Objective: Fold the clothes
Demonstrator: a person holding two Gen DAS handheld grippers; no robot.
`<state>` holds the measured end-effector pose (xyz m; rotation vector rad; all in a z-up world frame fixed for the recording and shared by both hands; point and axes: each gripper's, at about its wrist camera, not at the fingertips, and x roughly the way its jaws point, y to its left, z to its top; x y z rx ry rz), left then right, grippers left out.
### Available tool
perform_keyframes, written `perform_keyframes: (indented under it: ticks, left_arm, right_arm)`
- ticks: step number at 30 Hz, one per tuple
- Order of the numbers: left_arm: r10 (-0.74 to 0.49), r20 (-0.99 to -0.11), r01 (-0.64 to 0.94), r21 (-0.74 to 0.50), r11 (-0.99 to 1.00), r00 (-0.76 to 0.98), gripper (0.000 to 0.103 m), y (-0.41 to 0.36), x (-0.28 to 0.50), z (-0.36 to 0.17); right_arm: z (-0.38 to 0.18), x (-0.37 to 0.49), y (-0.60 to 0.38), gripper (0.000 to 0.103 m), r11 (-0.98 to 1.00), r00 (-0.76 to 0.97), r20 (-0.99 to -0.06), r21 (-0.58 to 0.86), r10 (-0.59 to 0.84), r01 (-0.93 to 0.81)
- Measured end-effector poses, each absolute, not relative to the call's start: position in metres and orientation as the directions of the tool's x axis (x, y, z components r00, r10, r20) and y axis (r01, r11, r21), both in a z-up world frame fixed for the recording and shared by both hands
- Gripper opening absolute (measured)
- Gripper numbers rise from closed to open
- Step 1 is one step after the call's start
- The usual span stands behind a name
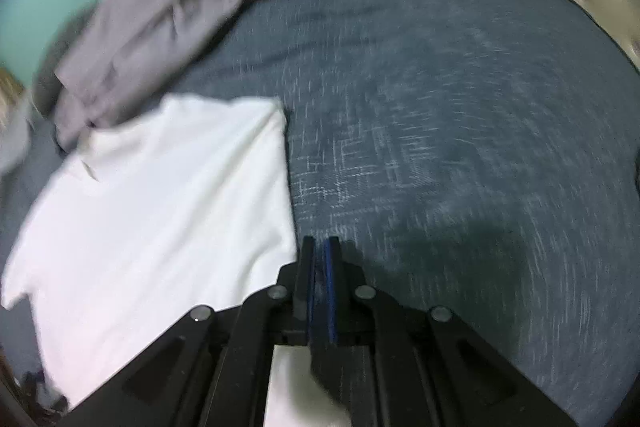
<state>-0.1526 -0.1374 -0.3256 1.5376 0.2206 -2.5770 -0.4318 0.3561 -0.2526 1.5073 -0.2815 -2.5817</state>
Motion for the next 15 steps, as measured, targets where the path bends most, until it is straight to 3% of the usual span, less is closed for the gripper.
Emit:
perform_keyframes:
  ticks: [4, 9, 15]
  left_arm:
    - [-0.042, -0.880, 0.187, -0.054, -0.981, -0.473, 0.103, -0.139, -0.151, -0.325]
    - [-0.046, -0.879, 0.190, -0.052, -0.980, -0.475, 0.103, -0.140, -0.148, -0.325]
    - [-0.051, -0.879, 0.193, -0.047, -0.980, -0.474, 0.103, -0.142, -0.146, -0.325]
  right_arm:
    - [-0.250, -0.393, 0.361, 0.004, -0.945, -0.511, -0.805, 0.323, -0.301, 0.046]
    - [-0.272, -0.370, 0.365, 0.004, -0.955, -0.479, -0.839, 0.296, -0.258, -0.004]
    - [-0.257, -0.337, 0.401, 0.004, -0.920, -0.568, -0.790, 0.368, -0.231, -0.138]
